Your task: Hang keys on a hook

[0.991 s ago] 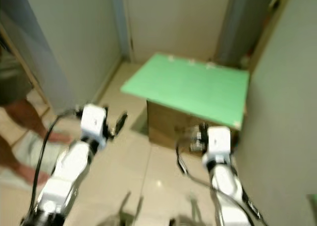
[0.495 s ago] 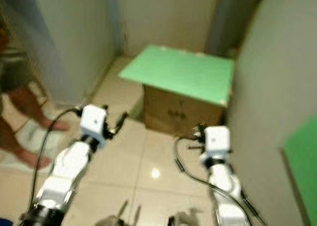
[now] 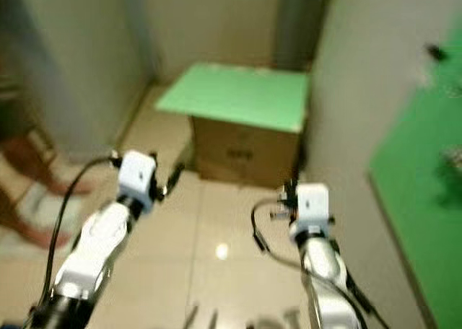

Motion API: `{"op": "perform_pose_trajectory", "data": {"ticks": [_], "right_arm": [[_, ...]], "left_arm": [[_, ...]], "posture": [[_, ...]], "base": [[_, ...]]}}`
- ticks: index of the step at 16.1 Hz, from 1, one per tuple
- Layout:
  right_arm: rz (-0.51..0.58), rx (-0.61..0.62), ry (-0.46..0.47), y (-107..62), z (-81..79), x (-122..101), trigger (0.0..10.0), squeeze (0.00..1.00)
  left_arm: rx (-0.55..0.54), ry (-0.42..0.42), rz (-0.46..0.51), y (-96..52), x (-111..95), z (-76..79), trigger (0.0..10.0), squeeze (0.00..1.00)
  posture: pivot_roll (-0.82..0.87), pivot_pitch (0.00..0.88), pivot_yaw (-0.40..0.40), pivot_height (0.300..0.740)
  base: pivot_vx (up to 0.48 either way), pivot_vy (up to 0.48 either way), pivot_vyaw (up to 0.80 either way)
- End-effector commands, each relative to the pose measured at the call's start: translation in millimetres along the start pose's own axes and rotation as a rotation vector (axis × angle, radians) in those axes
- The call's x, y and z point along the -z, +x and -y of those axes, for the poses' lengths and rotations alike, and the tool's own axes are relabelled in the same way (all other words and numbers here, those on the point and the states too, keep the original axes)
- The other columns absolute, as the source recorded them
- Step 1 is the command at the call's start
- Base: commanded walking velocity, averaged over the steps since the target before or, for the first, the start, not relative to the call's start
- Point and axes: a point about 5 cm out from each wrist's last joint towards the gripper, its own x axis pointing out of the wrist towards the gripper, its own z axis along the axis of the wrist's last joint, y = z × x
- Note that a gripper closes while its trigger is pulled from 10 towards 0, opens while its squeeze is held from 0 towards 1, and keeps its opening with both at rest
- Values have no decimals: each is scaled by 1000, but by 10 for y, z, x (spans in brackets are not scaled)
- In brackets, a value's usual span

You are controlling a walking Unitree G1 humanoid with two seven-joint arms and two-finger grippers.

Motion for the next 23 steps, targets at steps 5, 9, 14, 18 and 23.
{"op": "perform_pose_trajectory", "data": {"ticks": [5,9,14,18,23], "right_arm": [[9,9,-21,39,33,-41,0,0],[2,0,-27,52,31,-26,0,0],[-12,-8,-25,45,9,16,0,0],[-13,-4,-28,42,22,18,0,0],[-17,10,-29,30,37,24,0,0]], "left_arm": [[36,-4,11,31,-27,54,10000,0],[70,-4,23,16,-44,74,10000,0],[103,-24,15,7,-25,84,10000,0],[116,-50,-15,31,14,65,10000,0],[108,-42,-13,44,22,71,10000,0]], "posture": [[-120,0,52,722],[-112,0,53,722],[-109,0,55,722],[-113,0,55,722],[-120,0,53,722]], "base": [[0,0,-783],[0,166,-784],[-256,380,-769],[0,459,-766],[0,480,-761]]}}
